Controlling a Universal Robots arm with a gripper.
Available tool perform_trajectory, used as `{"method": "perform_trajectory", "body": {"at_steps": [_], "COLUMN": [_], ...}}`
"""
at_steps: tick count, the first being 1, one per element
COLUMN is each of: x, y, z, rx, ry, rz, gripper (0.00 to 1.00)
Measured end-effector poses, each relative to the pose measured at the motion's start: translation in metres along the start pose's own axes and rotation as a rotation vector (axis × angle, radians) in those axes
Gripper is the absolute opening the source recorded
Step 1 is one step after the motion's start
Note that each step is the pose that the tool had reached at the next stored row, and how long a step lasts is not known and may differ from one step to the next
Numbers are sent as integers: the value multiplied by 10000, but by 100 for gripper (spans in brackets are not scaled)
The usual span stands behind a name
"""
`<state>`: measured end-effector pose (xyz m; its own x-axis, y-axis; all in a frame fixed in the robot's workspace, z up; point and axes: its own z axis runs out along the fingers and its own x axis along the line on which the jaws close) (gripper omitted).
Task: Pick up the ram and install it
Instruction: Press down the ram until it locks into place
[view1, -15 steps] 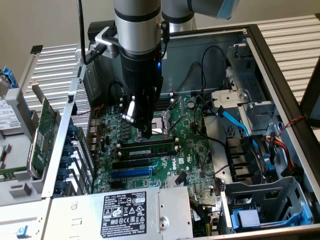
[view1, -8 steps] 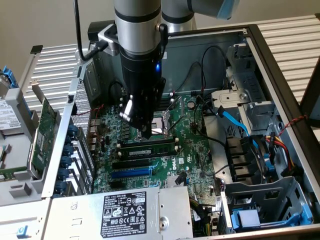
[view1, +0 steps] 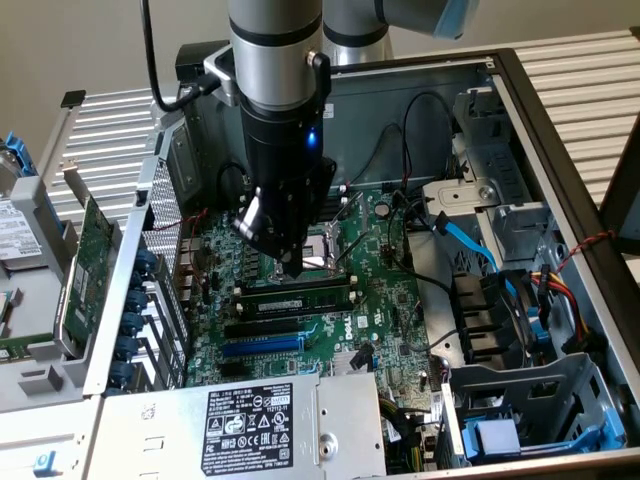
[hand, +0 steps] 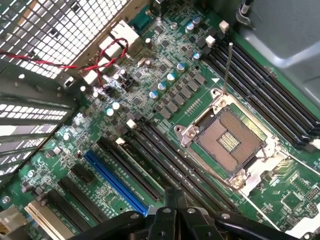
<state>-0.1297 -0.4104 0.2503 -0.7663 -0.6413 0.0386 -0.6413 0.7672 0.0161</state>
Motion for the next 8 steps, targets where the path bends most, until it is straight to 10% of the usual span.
{"method": "perform_trajectory", "body": {"at_steps": [8], "x": [0], "y": [-1], "z": [2], "rx": [16], "ry": [27], "rz": [1111], "gripper": [10]}}
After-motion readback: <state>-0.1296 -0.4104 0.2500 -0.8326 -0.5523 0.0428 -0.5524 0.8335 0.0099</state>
